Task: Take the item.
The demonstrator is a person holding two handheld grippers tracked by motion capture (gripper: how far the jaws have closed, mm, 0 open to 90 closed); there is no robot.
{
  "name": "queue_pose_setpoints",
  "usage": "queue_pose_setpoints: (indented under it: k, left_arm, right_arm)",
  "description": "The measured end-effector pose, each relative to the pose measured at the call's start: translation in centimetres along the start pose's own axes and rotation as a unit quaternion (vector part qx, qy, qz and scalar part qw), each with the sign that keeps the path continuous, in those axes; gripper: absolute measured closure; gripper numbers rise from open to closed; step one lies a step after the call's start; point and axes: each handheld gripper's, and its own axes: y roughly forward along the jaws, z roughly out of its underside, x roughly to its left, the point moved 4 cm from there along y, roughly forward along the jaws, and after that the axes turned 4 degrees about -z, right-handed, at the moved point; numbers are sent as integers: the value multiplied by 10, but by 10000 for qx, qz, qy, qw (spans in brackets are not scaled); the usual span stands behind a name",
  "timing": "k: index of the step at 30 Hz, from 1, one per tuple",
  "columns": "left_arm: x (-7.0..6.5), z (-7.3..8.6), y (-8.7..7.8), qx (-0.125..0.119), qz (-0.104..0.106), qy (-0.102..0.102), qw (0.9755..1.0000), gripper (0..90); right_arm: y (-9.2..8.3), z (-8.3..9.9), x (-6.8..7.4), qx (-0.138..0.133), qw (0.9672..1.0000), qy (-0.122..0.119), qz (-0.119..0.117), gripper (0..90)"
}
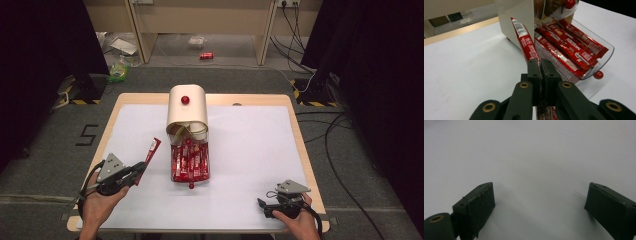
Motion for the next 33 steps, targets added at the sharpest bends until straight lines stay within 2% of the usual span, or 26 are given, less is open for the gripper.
queue_pose_setpoints:
  k: [16, 25, 33]
  left_arm:
    - [18, 9, 15, 41, -275, -172, 9995, 858]
    - [31, 17, 34, 40, -447, -405, 9982, 858]
    - [35, 22, 49, 98, -497, -479, 9976, 858]
  right_arm:
    - [0, 0, 0, -2, 10000, 6, -4, 89]
    - [0, 0, 0, 4, 10000, -1, -3, 86]
    - [0, 0, 0, 2, 10000, 0, -5, 85]
